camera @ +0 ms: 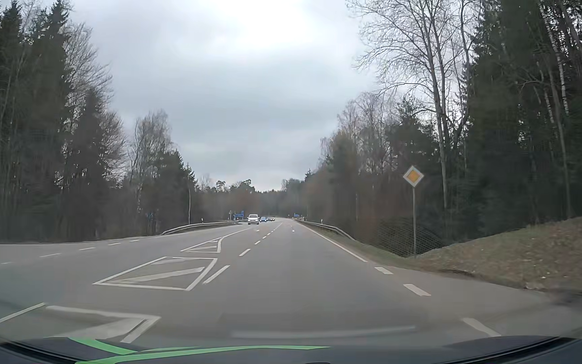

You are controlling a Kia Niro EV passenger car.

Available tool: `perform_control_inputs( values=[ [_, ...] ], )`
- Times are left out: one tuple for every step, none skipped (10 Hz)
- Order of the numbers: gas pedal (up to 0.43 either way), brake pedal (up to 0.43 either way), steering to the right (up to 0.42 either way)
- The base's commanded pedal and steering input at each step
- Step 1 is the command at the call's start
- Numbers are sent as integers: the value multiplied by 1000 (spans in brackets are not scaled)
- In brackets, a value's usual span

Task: Follow the waypoints while adhering to traffic rules and regulations

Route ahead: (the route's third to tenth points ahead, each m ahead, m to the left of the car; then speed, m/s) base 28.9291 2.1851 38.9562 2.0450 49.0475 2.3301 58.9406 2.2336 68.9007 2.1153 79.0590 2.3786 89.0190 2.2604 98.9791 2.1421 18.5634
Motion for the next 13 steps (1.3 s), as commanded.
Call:
perform_control_inputs(
  values=[
    [177, 0, 2],
    [177, 0, 2],
    [177, 0, 3],
    [177, 0, 2],
    [177, 0, 2],
    [177, 0, 3],
    [177, 0, 2],
    [177, 0, 2],
    [177, 0, 2],
    [177, 0, 2],
    [177, 0, 2],
    [177, 0, 2],
    [177, 0, 2]
  ],
)
